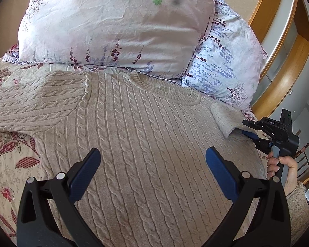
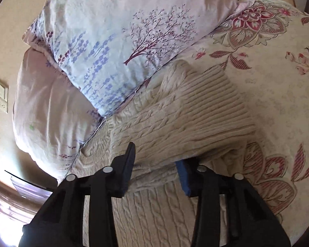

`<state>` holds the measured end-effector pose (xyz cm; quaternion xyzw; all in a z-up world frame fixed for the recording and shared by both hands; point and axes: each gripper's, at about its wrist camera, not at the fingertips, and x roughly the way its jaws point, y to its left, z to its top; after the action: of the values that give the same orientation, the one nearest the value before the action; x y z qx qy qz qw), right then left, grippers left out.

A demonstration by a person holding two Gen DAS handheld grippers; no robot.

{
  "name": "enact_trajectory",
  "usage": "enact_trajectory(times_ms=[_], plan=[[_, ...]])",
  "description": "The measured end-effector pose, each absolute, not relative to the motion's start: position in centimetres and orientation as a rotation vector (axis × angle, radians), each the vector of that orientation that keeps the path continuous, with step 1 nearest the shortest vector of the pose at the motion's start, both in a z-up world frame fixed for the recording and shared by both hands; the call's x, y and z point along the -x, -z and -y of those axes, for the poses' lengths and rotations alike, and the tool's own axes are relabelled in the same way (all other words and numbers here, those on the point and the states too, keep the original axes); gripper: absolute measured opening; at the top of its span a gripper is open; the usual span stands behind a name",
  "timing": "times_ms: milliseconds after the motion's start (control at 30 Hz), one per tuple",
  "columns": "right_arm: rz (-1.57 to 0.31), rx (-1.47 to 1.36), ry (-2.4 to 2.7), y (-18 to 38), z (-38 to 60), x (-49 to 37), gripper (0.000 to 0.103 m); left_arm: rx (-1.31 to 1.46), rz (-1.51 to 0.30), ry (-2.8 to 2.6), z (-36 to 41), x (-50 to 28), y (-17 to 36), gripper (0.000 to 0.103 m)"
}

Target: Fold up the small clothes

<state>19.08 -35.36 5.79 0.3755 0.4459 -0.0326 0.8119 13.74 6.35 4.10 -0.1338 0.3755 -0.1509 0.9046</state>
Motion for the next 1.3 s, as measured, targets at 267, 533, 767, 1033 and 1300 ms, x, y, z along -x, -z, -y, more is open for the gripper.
enact_trajectory(times_ms=[267, 533, 767, 1033, 1300], plan=[[-0.842, -0.454, 0.005, -10.9, 29.4, -21.8, 0.009, 0.262, -0.692, 0.341, -7.1, -12.8, -5.0, 0.101], [-0.94, -0.228, -0.361, -10.5, 13.8, -24.5, 0.013, 0.369, -0.703, 0.368, -8.8, -12.9, -5.0, 0.101], [-1.15, -0.433, -0.481, -6.4, 13.0, -23.6, 0.037, 0.527, -0.737, 0.403, -10.5, -14.0, -4.8, 0.101], [-1.021, -0.857, -0.099, -7.3, 29.1, -17.0, 0.037, 0.681, -0.947, 0.489, -7.5, -18.8, -2.8, 0.074], [-0.962, -0.987, 0.141, -4.9, 37.1, -15.6, 0.037, 0.776, -1.06, 0.39, -5.6, -22.0, -0.6, 0.051]])
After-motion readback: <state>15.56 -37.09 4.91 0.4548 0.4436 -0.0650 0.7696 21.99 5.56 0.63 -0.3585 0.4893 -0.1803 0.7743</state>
